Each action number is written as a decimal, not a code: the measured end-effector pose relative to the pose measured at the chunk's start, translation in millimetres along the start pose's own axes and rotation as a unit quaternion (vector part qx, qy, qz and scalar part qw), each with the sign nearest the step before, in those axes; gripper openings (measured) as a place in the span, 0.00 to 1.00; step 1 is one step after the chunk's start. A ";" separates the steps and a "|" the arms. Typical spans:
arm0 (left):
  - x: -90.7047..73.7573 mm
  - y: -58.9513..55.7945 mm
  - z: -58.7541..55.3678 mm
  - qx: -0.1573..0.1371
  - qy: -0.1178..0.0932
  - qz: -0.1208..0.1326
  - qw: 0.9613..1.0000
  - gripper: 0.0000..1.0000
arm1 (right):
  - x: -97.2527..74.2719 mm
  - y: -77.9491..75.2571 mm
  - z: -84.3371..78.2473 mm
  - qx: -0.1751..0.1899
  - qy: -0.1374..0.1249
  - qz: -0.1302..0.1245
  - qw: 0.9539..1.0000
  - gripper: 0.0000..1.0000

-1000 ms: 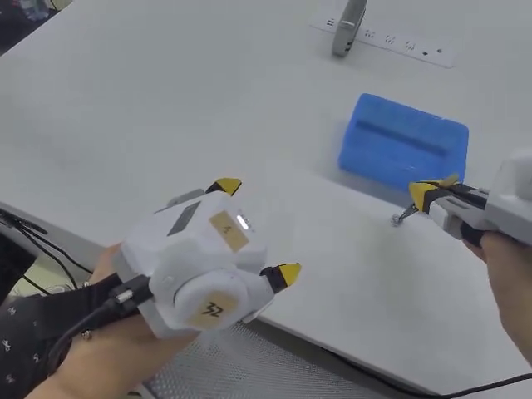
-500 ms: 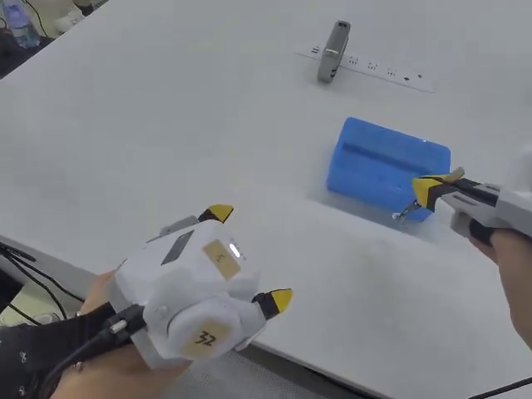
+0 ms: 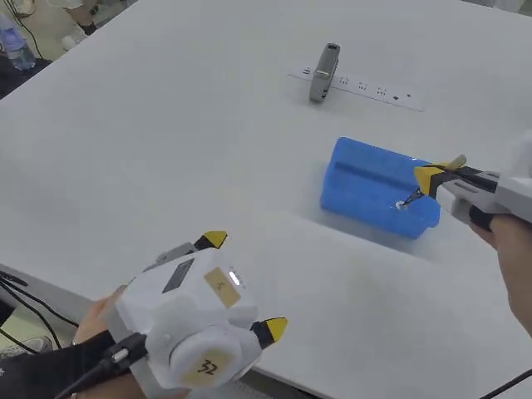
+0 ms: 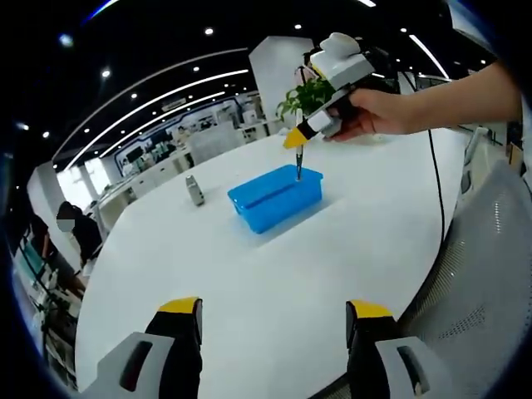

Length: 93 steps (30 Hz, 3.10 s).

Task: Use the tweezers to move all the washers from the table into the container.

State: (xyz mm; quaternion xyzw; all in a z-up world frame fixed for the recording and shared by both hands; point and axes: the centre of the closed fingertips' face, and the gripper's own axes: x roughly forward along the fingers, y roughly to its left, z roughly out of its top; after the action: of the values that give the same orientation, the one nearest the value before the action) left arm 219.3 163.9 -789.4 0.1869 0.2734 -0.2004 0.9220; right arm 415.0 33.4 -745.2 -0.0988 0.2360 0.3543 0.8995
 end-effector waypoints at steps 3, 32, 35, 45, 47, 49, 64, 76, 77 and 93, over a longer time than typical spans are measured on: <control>0.1 -0.1 -1.2 -0.001 0.002 -0.001 1.000 0.71 | 14.0 -8.4 -8.3 -0.003 0.011 -0.007 1.000 0.01; 0.1 -0.8 -1.1 -0.004 -0.001 0.000 1.000 0.72 | 32.8 -6.6 -46.4 0.026 0.056 0.002 0.998 0.02; 0.0 -0.9 -0.8 -0.003 -0.002 0.000 1.000 0.72 | 26.2 -6.7 -37.5 0.043 0.039 -0.001 0.998 0.03; -1.0 0.4 2.0 -0.006 -0.009 0.003 1.000 0.71 | -11.2 -0.2 0.2 0.003 0.001 0.041 0.999 0.02; -1.7 1.7 3.1 -0.008 -0.013 0.005 1.000 0.71 | -18.9 8.4 0.1 -0.035 0.011 0.051 0.998 0.02; -1.9 1.9 3.5 -0.010 -0.014 0.005 1.000 0.70 | -23.1 15.0 -1.3 -0.055 0.017 0.060 0.997 0.02; -1.3 -1.1 0.8 -0.001 -0.006 -0.001 1.000 0.69 | -56.5 73.9 -86.0 -0.254 0.169 0.166 0.938 0.02; -1.5 2.0 -0.9 -0.005 -0.004 0.005 1.000 0.69 | -33.9 94.6 -113.3 -0.261 0.219 0.214 0.916 0.02; -1.6 2.4 -1.1 -0.006 -0.003 0.006 1.000 0.69 | -30.4 96.5 -112.6 -0.260 0.219 0.216 0.916 0.02; -0.4 1.5 -2.7 -0.004 0.001 0.004 1.000 0.69 | -7.2 121.7 -130.9 -0.324 0.225 0.270 0.878 0.03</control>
State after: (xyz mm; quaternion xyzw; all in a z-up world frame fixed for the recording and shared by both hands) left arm 218.6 166.5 -790.9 0.1845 0.2741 -0.1953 0.9234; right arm 280.7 72.8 -856.7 -0.3943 0.3214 0.6080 0.6096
